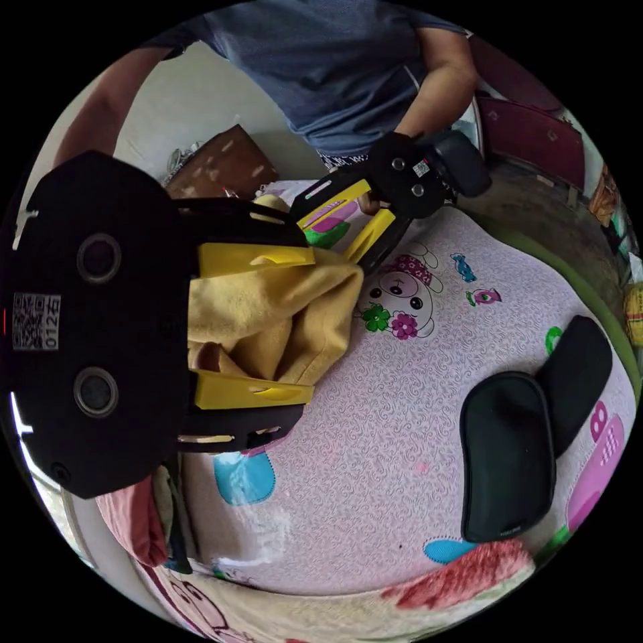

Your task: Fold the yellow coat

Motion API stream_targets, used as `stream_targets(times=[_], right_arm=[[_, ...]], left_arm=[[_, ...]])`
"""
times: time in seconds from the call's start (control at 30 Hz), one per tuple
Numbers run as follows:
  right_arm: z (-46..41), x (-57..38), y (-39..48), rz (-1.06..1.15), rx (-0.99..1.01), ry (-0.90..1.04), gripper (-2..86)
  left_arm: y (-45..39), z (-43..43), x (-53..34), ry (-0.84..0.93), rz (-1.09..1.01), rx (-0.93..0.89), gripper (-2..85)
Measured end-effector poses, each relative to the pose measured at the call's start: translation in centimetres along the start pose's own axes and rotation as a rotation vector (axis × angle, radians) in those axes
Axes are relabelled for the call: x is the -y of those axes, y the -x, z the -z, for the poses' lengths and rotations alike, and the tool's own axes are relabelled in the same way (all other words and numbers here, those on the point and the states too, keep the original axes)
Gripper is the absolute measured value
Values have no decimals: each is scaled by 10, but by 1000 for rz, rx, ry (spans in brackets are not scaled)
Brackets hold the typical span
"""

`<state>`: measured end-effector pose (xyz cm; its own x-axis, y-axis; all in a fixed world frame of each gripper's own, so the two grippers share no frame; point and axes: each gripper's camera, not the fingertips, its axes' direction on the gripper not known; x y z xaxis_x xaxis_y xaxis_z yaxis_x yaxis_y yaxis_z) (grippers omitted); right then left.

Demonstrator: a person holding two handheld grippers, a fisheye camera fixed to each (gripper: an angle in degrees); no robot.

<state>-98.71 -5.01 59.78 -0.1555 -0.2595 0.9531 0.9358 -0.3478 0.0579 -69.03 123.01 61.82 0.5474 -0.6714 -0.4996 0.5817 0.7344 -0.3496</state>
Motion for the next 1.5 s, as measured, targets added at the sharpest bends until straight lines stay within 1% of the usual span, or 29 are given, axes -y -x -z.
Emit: stream_targets(times=[0.1,0.17,0.2,0.27,0.3,0.37,0.47,0.5,0.6,0.73,0.83,0.93,0.97,1.0,1.13,1.23,1.27,1.33,1.5], right_arm=[[-2,39,-19,10,-49,108,225],[2,60,-22,39,-97,150,206],[5,63,-23,47,-96,159,184],[13,73,-24,69,-2,172,105],[14,72,-22,83,3,166,87],[24,65,-26,71,33,100,45],[47,40,-45,11,157,-35,30],[50,34,-48,-1,171,-53,29],[57,14,-56,-48,177,-106,25],[54,12,-63,-62,161,-151,22],[50,14,-68,-58,161,-186,22],[45,8,-75,-58,171,-230,22],[42,5,-78,-57,177,-247,22],[41,4,-79,-58,179,-255,22],[27,-11,-92,-64,237,-328,21],[12,-29,-108,-87,323,-405,22],[5,-37,-113,-94,346,-434,22],[-6,-44,-115,-94,353,-460,22],[-30,-57,-110,-95,297,-479,21]], left_arm=[[0,-5,-7,5,-35,13,145],[2,-6,-13,8,-41,24,144],[2,-5,-15,10,-36,32,144],[8,0,-24,10,9,58,146],[9,1,-27,8,16,65,147],[9,-1,-33,38,47,122,152],[1,-8,-32,33,25,149,166],[-1,-10,-31,33,17,152,170],[-2,-21,-22,51,24,137,186],[-11,-33,-16,97,75,210,194],[-2,-31,-26,104,251,150,197],[15,-34,-36,62,315,16,197],[22,-39,-37,61,308,-46,197],[24,-41,-36,58,294,-68,197],[32,-48,-36,2,151,-189,205],[47,-45,-38,-24,131,-365,216],[48,-44,-38,-25,117,-383,221],[44,-43,-34,-22,88,-364,229],[35,-43,-21,-2,48,-329,255]])
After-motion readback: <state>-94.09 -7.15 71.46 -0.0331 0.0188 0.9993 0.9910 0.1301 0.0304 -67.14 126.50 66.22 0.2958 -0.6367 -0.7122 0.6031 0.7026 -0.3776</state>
